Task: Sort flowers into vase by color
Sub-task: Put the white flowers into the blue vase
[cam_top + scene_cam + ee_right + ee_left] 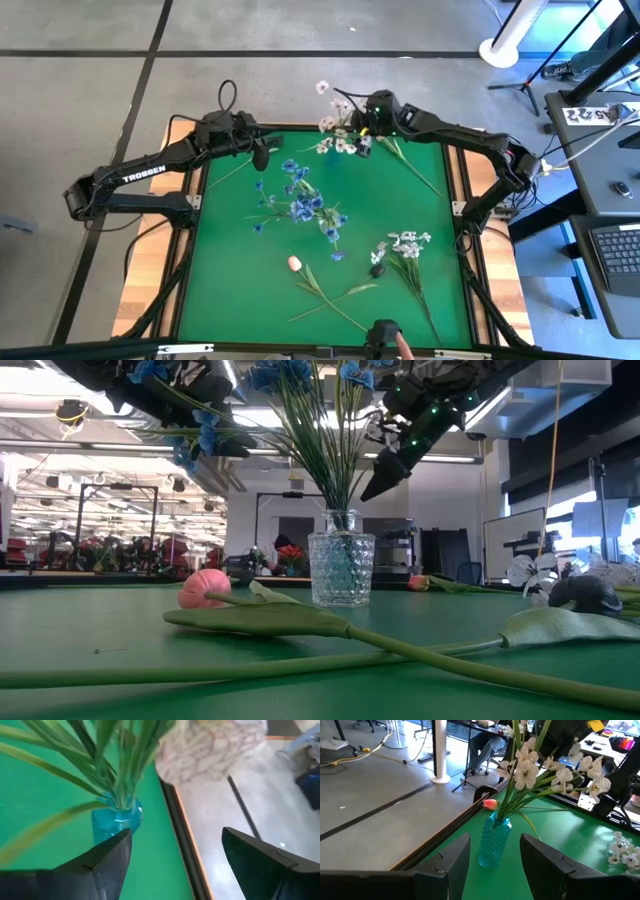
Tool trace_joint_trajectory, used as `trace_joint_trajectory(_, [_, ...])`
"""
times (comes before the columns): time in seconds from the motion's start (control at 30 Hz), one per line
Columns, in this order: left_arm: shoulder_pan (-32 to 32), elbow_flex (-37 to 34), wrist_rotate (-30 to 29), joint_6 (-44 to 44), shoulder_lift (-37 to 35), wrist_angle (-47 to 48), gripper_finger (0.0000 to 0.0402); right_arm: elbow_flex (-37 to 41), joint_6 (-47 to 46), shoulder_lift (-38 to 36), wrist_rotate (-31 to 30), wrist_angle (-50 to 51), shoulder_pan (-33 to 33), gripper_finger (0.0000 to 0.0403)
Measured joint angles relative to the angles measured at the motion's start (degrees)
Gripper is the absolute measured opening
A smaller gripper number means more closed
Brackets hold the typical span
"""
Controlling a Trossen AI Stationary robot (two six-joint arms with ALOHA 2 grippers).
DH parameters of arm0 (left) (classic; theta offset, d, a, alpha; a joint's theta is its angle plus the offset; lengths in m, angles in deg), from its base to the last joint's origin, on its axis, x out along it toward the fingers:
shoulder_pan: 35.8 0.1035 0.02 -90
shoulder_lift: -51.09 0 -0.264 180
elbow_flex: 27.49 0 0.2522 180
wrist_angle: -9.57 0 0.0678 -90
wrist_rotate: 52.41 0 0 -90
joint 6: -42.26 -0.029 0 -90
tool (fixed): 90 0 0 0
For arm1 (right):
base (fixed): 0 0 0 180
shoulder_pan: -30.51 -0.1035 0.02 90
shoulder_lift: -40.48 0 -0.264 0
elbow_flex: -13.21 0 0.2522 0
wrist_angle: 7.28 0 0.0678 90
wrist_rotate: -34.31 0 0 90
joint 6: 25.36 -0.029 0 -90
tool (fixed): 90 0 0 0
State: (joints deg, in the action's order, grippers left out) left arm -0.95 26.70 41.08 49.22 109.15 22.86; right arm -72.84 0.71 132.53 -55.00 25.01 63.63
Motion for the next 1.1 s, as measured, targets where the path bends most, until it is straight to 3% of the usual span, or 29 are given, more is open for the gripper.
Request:
trace_joint_trajectory(0.3, [0.0, 0.0, 0.0, 0.1, 0.0, 0.0, 0.0168, 0.0, 1.4, -0.1, -10.8, 1.9, 0.4, 0.0308])
trace_joint_trajectory(1.1, [0.0, 0.0, 0.0, 0.0, 0.0, 0.1, 0.0168, 0.0, -0.1, -7.8, -8.9, 6.2, 0.7, 0.0308])
